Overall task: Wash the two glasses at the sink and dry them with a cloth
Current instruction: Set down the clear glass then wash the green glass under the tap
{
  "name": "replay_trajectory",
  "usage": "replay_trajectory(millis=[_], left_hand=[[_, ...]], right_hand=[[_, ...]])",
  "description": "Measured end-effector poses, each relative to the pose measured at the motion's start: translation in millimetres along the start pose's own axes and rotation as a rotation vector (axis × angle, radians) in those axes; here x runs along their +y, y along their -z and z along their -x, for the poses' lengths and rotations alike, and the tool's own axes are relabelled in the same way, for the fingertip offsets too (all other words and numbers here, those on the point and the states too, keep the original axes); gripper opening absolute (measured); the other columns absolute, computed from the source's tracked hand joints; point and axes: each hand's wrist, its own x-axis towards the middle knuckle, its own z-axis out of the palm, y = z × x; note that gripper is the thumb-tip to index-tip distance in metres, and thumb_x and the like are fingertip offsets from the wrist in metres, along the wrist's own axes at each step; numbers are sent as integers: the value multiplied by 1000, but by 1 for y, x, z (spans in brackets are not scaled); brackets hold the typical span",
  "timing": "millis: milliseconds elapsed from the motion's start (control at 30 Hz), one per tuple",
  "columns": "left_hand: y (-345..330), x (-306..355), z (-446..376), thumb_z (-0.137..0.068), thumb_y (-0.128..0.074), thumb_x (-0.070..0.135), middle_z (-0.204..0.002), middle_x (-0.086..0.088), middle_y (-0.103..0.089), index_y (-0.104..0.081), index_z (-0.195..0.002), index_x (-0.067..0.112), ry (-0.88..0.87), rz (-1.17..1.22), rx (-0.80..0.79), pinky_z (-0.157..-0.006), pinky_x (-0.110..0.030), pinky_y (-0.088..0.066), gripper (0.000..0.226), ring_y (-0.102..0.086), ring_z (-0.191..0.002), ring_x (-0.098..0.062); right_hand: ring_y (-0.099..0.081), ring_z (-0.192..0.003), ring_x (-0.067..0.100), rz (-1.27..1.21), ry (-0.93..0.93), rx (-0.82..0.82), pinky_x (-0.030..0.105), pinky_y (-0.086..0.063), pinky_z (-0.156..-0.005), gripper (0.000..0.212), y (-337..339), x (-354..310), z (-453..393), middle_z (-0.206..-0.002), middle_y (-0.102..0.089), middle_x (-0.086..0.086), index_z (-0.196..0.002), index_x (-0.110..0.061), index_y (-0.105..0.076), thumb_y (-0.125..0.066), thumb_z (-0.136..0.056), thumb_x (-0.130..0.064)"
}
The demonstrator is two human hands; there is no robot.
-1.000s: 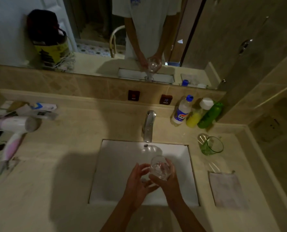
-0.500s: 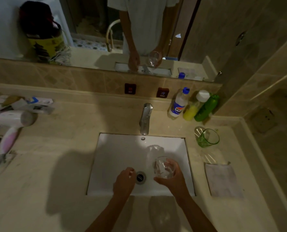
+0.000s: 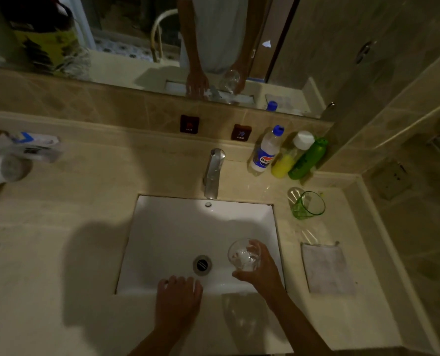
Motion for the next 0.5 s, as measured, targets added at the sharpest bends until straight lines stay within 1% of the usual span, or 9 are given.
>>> replay_trajectory(millis=[33, 67, 100, 167, 200, 233, 333, 400, 500], left_hand=[[5, 1, 0, -90, -22, 34, -83, -6, -71, -72, -91, 21, 28, 30, -8, -82, -47, -45, 51, -66, -84, -31], [8, 2, 0, -89, -23, 35, -79, -7, -71, -72, -87, 19, 56, 58, 17, -80, -45, -46, 51, -66, -81, -31], [10, 2, 0, -89, -21, 36, -81, -8, -71, -72, -88, 19, 54, 60, 49, -80, -45, -46, 53, -66, -83, -30], [6, 1, 0, -88, -5, 35, -101, -8, -70, -67, -107, 21, -7, 44, 31, -88, -46, -40, 66, -62, -100, -30], [3, -1, -1, -88, -1, 34, -107, -8, -68, -64, -113, 22, -19, 42, 36, -90, -47, -37, 70, -59, -105, -30], [3, -2, -2, -88, -1, 33, -107, -8, -67, -64, -114, 22, -22, 48, 38, -90, -47, -37, 69, -59, -105, -31], [11, 1, -1, -91, -11, 35, -98, -6, -69, -69, -103, 22, 26, 60, 39, -85, -45, -40, 61, -61, -96, -31], [7, 1, -1, -91, -5, 38, -105, -4, -66, -65, -108, 25, 39, 63, 33, -88, -45, -37, 63, -58, -103, -29], [5, -1, -3, -91, 0, 37, -111, -4, -64, -62, -113, 25, 28, 70, 47, -91, -46, -34, 67, -55, -108, -29]], right_hand=[[-56, -115, 16, 23, 4, -7, 25, -50, -89, 96, 0, 0, -1, -126, -57, -5, -134, -29, -44, -95, -52, -19], [-56, -115, 15, 43, 6, -14, 27, -50, -91, 96, 1, 1, -2, -126, -57, -6, -133, -30, -44, -94, -52, -19], [-55, -116, 16, 63, 5, -20, 30, -51, -93, 96, 1, 2, -3, -127, -56, -6, -133, -30, -44, -94, -52, -18], [-54, -117, 17, 110, -2, -22, 34, -51, -95, 97, 0, 3, -5, -128, -56, -5, -134, -27, -44, -94, -52, -17], [-54, -117, 16, 134, -1, -19, 33, -50, -95, 97, 0, 3, -6, -128, -56, -5, -135, -26, -45, -93, -52, -16], [-54, -117, 15, 160, 4, -17, 31, -49, -95, 98, -1, 4, -6, -129, -56, -5, -136, -25, -45, -93, -52, -16], [-52, -114, 12, 253, 27, -23, 23, -44, -92, 99, -3, 5, -7, -125, -53, -6, -139, -25, -43, -92, -52, -17], [-50, -112, 10, 316, 42, -42, 22, -43, -91, 100, -2, 5, -7, -121, -51, -9, -139, -27, -42, -92, -53, -22], [-53, -108, 11, 409, 57, -81, 16, -44, -81, 95, 2, 6, -8, -117, -53, -9, -134, -31, -45, -88, -49, -29]])
